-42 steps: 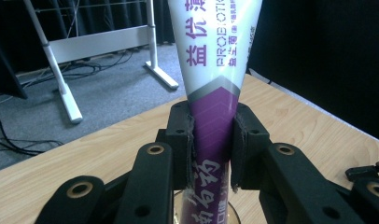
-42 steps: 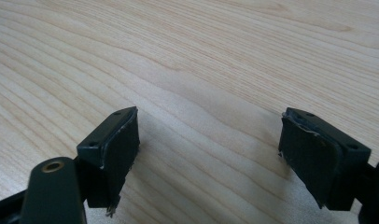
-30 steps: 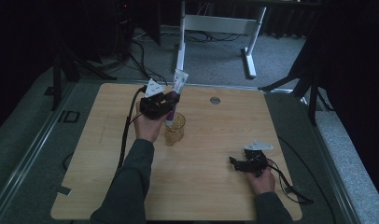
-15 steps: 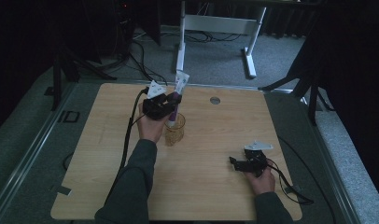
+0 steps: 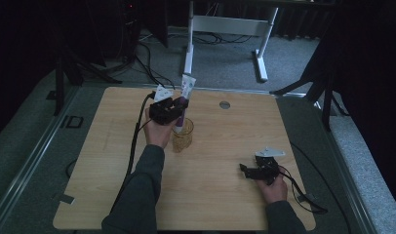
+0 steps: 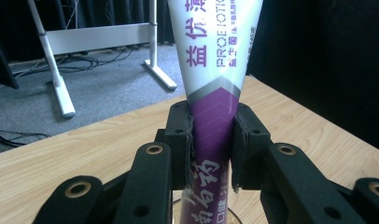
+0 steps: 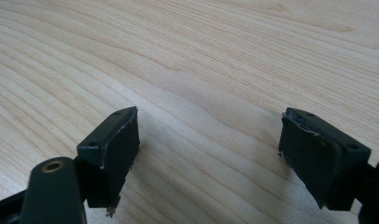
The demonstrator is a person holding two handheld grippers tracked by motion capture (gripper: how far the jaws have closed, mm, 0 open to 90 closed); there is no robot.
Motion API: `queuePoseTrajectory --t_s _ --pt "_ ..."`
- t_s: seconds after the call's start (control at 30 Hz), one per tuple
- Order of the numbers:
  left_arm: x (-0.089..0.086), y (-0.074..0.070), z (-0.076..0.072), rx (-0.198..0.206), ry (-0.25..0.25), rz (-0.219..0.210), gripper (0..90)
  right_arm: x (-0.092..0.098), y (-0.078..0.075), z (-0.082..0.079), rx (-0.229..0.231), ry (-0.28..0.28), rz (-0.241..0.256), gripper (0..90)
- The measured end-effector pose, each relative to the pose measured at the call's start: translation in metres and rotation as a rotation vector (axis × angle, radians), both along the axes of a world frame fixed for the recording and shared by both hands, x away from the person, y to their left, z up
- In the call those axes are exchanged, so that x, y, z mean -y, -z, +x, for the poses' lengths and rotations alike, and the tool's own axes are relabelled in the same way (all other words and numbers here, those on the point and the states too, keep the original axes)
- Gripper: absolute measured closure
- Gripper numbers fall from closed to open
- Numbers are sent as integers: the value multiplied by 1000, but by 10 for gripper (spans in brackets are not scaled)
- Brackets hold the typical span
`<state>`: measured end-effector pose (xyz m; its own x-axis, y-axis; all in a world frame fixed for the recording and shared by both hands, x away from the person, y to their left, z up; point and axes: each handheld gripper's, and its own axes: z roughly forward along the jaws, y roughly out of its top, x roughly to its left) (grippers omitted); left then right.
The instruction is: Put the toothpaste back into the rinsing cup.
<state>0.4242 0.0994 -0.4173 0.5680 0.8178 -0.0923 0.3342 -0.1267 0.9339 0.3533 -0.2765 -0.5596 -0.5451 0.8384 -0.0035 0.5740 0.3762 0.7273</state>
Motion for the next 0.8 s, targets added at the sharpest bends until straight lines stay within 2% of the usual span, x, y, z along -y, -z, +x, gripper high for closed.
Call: queuePoseTrajectory --t_s 0.4,0.57,0.63,0.8 --pt "6 7 1 -18 12 27 708 0 0 0 1 0 -1 201" --pt "10 12 -2 -24 16 57 707 0 0 0 0 1 0 202" --pt "11 19 -2 -45 8 78 707 0 0 0 0 0 0 202" --pt "9 29 -5 -66 1 77 707 0 0 0 0 0 0 202"
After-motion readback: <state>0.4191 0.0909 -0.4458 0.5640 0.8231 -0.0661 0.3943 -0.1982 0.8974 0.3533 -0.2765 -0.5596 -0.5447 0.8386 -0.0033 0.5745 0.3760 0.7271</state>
